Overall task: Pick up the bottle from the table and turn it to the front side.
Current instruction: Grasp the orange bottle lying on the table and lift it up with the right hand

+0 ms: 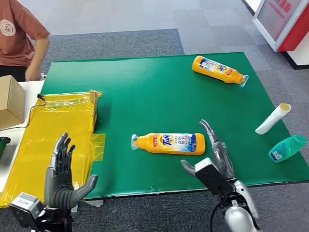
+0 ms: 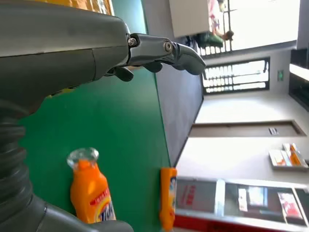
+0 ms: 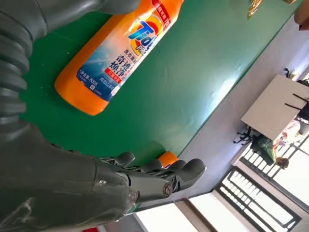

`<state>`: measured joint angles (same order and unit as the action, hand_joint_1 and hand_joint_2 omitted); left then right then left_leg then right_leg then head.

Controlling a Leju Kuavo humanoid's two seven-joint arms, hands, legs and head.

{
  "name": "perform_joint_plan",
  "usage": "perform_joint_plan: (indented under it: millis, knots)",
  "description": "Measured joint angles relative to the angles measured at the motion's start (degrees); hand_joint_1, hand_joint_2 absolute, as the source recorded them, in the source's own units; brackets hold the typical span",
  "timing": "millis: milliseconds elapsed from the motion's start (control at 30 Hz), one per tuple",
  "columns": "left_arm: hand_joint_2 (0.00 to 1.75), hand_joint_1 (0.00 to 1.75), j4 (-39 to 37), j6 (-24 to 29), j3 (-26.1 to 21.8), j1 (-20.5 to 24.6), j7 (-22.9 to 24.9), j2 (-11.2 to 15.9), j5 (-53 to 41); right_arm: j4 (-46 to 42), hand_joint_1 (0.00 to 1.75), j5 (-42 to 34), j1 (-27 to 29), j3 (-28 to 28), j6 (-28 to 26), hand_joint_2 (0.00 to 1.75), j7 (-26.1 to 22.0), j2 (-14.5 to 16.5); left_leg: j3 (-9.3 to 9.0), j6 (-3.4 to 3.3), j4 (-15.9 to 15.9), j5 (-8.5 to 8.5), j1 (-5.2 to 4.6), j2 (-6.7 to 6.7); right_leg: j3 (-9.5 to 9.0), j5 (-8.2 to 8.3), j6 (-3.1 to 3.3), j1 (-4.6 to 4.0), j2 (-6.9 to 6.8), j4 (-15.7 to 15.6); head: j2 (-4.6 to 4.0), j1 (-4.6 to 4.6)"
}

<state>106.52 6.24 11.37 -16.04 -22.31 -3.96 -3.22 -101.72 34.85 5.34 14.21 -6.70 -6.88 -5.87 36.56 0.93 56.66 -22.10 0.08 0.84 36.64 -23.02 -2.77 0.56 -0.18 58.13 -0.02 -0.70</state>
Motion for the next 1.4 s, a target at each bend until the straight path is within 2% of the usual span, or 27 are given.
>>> perform_joint_plan:
  millis: [133, 300, 400, 567, 733, 900, 1033, 1200, 1400]
  knots:
    - [1.75, 0.0, 0.2, 0.8, -3.2, -0.4, 0.1, -0.4, -3.0, 0.0, 0.0, 3.3, -0.3, 0.0, -1.2, 1.75, 1.8, -0.3, 0.0, 0.0, 0.0, 0.0, 0.0, 0.0, 0.0, -0.01, 0.0, 0.0, 0.0, 0.0, 0.0, -0.01]
    - [1.75, 0.0, 0.5, 5.3, -7.4, -0.8, 2.7, -1.5, -16.5, 0.2, 0.0, 18.4, -0.9, 0.0, -5.6, 1.75, 7.4, -0.3, 0.01, 0.0, 0.0, -0.01, 0.0, -0.01, 0.0, -0.02, -0.02, 0.0, 0.0, 0.0, 0.0, -0.01]
    - [1.75, 0.0, 1.1, 6.7, -8.6, -1.0, 4.0, -2.2, -21.5, 0.5, 0.0, 25.5, -1.6, 0.5, -6.8, 1.75, 10.1, -0.2, 0.01, -0.01, 0.0, -0.01, 0.0, -0.02, -0.01, -0.02, -0.02, 0.0, 0.0, 0.0, 0.0, -0.01]
    - [1.75, 0.0, 1.3, 5.6, -8.9, -0.4, 4.7, -2.8, -24.3, 2.3, 0.0, 30.5, -3.9, 2.4, -5.9, 1.75, 12.7, 0.1, -0.01, 0.0, 0.0, 0.0, 0.0, -0.02, -0.01, -0.01, -0.01, 0.0, 0.0, 0.0, 0.0, -0.01]
    - [1.75, 0.0, 1.4, 0.9, -6.9, 2.1, 3.8, -2.5, -21.1, 8.0, 0.0, 37.1, -7.9, 4.4, -5.1, 1.75, 15.5, 0.8, -0.03, 0.01, 0.0, 0.03, 0.0, -0.02, -0.03, 0.02, -0.01, 0.0, 0.0, 0.0, 0.0, 0.0]
    - [1.75, 0.0, 1.4, -5.2, -4.3, 5.3, 2.9, -1.8, -15.7, 14.8, 0.0, 39.5, -11.6, 6.0, -4.7, 1.75, 16.4, 2.0, -0.03, -0.01, 0.0, 0.05, 0.0, -0.02, -0.04, 0.03, -0.02, 0.0, -0.01, 0.0, 0.0, 0.0]
    - [1.75, 0.0, 0.6, -11.1, 0.3, 9.8, 2.7, -1.6, -11.3, 21.9, 0.0, 42.0, -15.9, 7.4, -5.1, 1.75, 17.0, 3.4, -0.03, -0.05, 0.0, 0.08, -0.01, -0.03, -0.05, 0.05, -0.05, 0.0, -0.02, 0.0, 0.0, -0.01]
    - [1.75, 0.0, -0.7, -11.7, 6.2, 14.0, 3.1, -1.6, -9.3, 30.2, 0.0, 42.9, -19.7, 8.3, -5.5, 1.75, 17.6, 5.2, -0.03, -0.06, 0.0, 0.09, -0.02, -0.03, -0.06, 0.08, -0.08, 0.01, -0.03, 0.0, 0.0, 0.0]
    - [1.75, 0.0, -1.6, -11.9, 9.1, 16.4, 3.3, -1.3, -7.3, 36.6, 0.0, 42.8, -22.2, 8.6, -4.3, 1.75, 18.2, 6.1, -0.02, -0.06, 0.0, 0.08, -0.02, -0.03, -0.04, 0.07, -0.08, 0.01, -0.02, 0.0, 0.0, 0.0]
